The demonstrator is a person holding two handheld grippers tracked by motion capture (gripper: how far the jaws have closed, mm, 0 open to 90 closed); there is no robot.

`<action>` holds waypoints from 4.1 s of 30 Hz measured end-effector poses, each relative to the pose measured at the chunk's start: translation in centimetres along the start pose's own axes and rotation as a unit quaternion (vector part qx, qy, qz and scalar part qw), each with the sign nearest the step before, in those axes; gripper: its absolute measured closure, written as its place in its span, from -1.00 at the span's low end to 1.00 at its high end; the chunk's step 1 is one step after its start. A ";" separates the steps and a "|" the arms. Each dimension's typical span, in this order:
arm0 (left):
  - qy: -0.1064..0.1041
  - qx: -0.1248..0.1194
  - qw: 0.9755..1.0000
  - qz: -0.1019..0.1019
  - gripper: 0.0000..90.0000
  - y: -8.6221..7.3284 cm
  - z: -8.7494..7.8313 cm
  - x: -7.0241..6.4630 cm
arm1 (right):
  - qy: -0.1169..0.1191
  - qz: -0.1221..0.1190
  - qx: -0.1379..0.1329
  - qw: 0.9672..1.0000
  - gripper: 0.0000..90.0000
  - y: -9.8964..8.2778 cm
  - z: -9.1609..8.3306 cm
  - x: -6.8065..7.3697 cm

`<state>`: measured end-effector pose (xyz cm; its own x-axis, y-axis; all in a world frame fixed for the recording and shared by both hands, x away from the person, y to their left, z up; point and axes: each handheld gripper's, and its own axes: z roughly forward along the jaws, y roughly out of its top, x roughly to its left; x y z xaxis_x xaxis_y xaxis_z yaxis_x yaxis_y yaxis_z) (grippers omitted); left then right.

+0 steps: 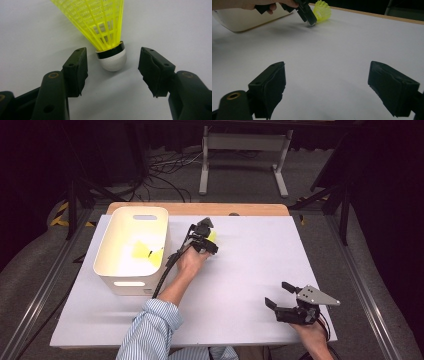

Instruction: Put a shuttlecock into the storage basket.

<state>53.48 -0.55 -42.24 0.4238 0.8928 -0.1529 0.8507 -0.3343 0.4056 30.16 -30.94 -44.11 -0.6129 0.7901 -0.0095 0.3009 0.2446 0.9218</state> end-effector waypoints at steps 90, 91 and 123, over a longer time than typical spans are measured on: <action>0.008 0.029 0.998 0.047 0.41 -0.7 -1.9 -0.9 | 0.007 -0.001 0.002 1.000 -0.66 0.0 0.0 0.0; 0.009 0.026 0.998 0.048 0.41 -0.8 -2.0 -1.0 | 0.007 -0.001 0.002 1.000 -0.66 0.0 0.0 0.0; -0.003 0.031 0.996 0.078 0.41 -1.9 -5.2 -1.9 | 0.006 0.001 0.003 1.000 -0.66 0.0 0.1 0.1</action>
<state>49.44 -0.05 -38.01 0.5543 0.8266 -0.0975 0.7916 -0.4874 0.3685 30.15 -30.84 -44.15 -0.6219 0.7831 -0.0030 0.3070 0.2473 0.9190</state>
